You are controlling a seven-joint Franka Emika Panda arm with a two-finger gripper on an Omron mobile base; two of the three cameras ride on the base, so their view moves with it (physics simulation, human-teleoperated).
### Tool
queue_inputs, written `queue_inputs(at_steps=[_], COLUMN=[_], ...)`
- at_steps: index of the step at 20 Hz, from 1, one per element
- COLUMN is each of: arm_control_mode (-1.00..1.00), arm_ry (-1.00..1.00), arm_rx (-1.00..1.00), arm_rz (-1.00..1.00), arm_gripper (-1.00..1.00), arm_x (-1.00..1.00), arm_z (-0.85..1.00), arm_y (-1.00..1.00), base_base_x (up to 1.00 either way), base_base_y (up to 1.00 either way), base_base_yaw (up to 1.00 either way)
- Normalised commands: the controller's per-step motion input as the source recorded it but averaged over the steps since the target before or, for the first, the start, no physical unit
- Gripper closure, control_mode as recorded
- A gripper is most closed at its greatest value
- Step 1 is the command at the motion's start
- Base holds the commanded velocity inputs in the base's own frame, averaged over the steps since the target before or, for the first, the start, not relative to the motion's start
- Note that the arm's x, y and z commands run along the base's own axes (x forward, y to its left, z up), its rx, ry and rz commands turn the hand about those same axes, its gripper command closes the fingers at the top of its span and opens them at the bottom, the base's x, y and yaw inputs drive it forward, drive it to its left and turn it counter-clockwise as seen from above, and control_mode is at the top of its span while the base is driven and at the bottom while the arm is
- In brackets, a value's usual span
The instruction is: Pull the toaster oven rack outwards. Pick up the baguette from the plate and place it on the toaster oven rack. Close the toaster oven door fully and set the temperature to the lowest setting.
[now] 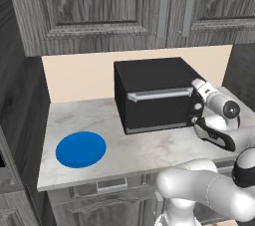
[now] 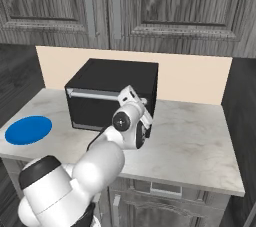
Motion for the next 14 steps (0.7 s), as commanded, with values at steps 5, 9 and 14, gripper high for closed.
queue_inputs(at_steps=[5,9,14], arm_control_mode=[-1.00,-1.00,-1.00], arm_ry=[0.00,0.00,0.00], arm_rx=[-0.13,-0.09,-0.10], arm_rz=[0.15,0.18,0.19], arm_gripper=[1.00,1.00,1.00], arm_x=[0.00,0.04,0.18], arm_z=[-0.30,-0.52,-0.37], arm_y=[0.00,-0.07,-0.01], base_base_x=[0.00,0.00,0.00], base_base_y=[0.00,0.00,0.00], base_base_yaw=[0.00,0.00,0.00])
